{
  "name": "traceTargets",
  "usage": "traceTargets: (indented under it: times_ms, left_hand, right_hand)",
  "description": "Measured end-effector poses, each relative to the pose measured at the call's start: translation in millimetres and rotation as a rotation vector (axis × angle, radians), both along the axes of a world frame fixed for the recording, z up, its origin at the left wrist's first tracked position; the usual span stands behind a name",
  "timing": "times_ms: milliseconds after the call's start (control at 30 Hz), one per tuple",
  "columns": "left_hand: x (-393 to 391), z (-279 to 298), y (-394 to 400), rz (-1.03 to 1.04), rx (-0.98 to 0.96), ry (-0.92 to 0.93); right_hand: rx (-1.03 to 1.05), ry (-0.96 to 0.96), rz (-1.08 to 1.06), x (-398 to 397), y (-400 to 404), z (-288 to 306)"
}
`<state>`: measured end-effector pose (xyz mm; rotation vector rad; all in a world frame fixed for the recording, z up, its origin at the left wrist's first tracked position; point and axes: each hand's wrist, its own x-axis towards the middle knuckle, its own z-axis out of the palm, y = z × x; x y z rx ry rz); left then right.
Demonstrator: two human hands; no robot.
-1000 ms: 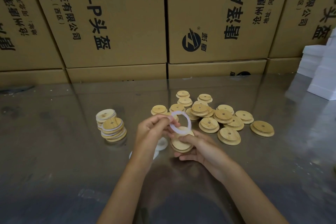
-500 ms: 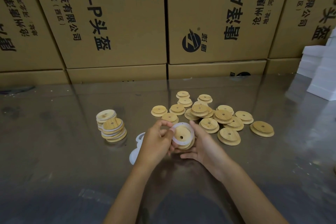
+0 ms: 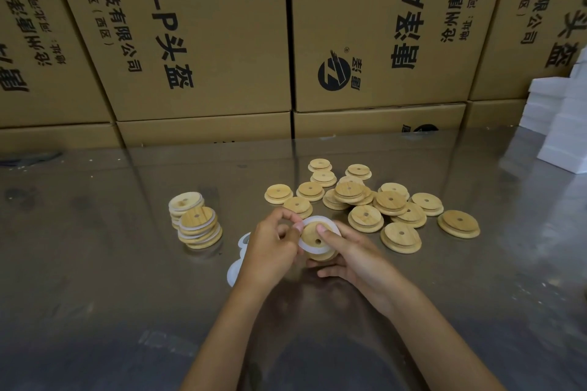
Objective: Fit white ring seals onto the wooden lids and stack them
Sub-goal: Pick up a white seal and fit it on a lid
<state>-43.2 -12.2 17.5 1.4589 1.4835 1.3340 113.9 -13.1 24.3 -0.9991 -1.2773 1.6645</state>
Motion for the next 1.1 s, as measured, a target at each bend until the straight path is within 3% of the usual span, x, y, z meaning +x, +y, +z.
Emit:
traceTargets:
  times_ms: [667, 933, 1100]
  left_hand:
    - [0.7, 2.3, 2.7, -0.143, -0.074, -0.141]
    - [-0.9, -0.5, 0.0, -0.082, -0.065, -0.175]
    - [-0.4, 1.1, 0.4, -0.074, -0.038, -0.187]
  right_hand:
    - [-0.202, 0.367, -0.086, 3.6, 8.9, -7.3]
    - [-0.054, 0.161, -0.040, 8.2, 9.1, -4.8]
    - [-0.043, 0.140, -0.016, 7.1, 6.7, -2.2]
